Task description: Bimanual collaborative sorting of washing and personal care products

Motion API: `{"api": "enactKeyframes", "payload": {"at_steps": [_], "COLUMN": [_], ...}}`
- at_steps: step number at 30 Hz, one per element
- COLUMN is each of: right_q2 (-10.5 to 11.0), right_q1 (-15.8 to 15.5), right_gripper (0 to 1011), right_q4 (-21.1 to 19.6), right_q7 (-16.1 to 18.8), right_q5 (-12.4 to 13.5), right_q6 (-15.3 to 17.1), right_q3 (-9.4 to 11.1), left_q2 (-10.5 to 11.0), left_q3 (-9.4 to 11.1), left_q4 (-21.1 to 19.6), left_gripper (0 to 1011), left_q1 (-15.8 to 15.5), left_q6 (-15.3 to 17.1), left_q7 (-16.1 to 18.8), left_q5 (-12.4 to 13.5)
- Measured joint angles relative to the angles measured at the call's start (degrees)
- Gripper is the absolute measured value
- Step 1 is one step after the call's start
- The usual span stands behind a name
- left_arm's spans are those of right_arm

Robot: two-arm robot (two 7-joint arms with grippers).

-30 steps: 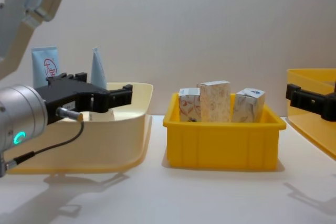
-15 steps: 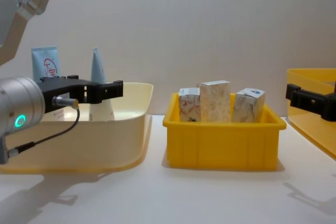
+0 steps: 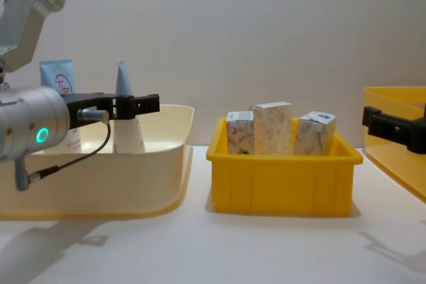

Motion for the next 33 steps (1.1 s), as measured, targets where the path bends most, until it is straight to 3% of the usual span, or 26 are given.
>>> {"api": "enactKeyframes", "payload": {"at_steps": [20, 29, 33], "right_q2": [0.0, 0.0, 0.0], "right_q1": [0.0, 0.0, 0.0], "right_gripper": [1001, 1001, 1001], "right_q4": [0.0, 0.0, 0.0], "right_q7": [0.0, 0.0, 0.0], "right_q5": [0.0, 0.0, 0.0], "right_q6": [0.0, 0.0, 0.0], "right_q3": [0.0, 0.0, 0.0], "left_q2": [-3.8, -4.5, -4.7], "left_q3": [0.5, 0.6, 0.7], "left_q4": [5.3, 6.3, 6.6], "left_gripper": [993, 810, 653], "left_q1": [-4.4, -5.2, -5.4], "left_q6": [0.9, 1.0, 1.1], "left_q7": [2.2, 2.6, 2.7], "left_q5": [2.0, 2.4, 2.6]}}
